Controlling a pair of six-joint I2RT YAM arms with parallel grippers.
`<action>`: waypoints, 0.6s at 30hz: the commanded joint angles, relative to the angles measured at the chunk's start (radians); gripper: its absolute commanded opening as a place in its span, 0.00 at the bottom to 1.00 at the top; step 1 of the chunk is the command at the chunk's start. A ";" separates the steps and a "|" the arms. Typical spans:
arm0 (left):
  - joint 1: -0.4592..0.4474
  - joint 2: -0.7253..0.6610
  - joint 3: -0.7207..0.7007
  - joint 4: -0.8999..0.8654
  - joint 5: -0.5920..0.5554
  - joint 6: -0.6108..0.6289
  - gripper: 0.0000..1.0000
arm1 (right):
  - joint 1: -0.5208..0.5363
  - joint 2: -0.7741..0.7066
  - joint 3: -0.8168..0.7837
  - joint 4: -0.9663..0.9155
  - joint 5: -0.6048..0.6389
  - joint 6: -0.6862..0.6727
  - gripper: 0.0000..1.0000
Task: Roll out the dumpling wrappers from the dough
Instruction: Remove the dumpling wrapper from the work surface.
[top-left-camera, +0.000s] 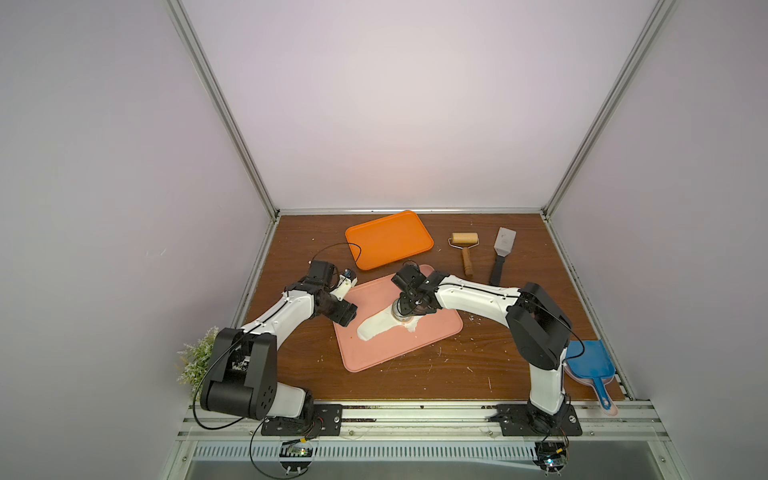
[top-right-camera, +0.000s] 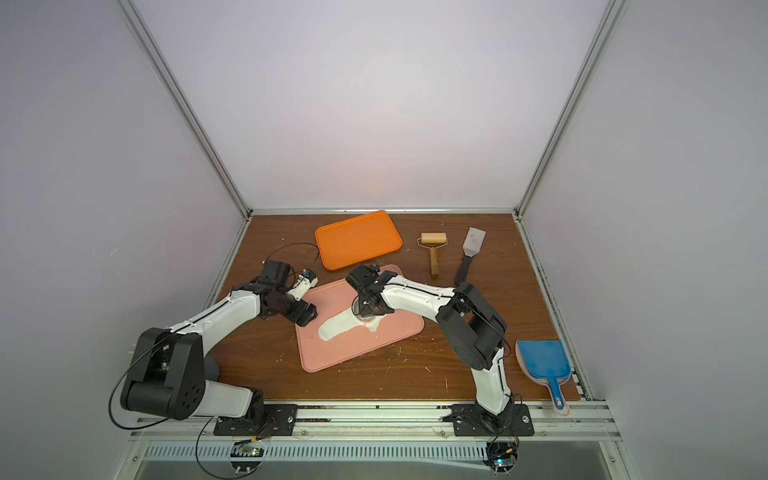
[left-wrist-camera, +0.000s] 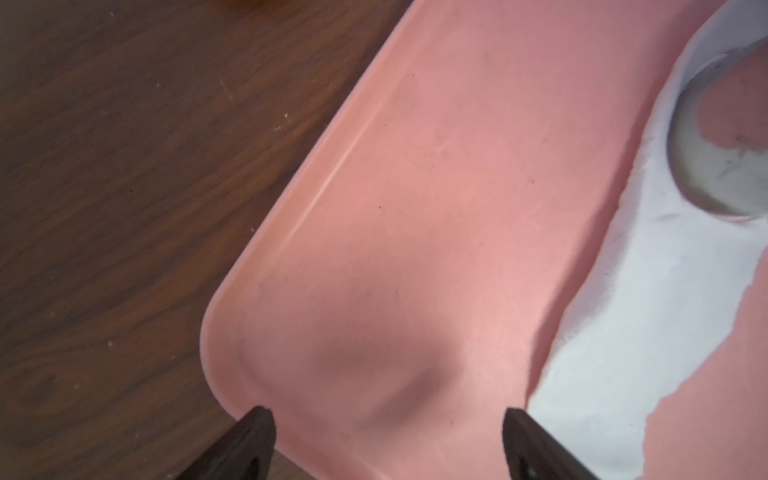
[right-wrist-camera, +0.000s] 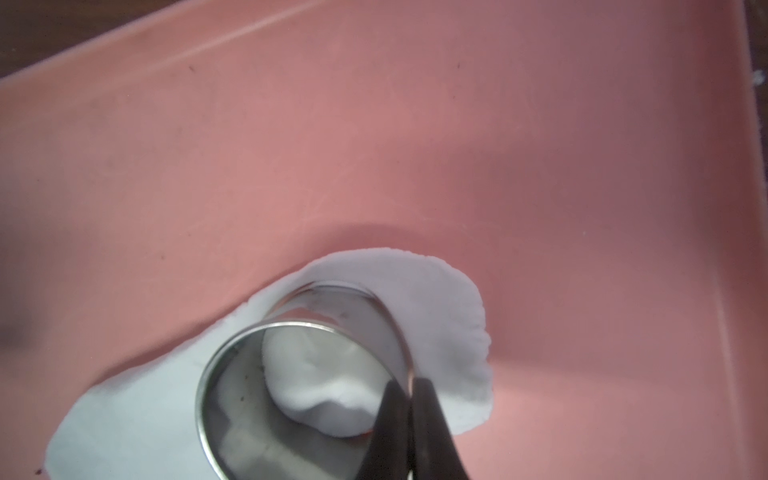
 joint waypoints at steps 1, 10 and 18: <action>0.007 -0.001 0.010 -0.044 0.055 0.027 0.87 | 0.001 0.053 0.002 -0.069 -0.008 -0.019 0.00; -0.122 -0.001 0.002 -0.162 0.100 0.159 0.81 | 0.000 0.072 0.015 -0.062 -0.015 -0.008 0.00; -0.192 0.005 -0.051 -0.131 0.053 0.192 0.86 | -0.005 0.060 0.004 -0.056 -0.026 -0.001 0.00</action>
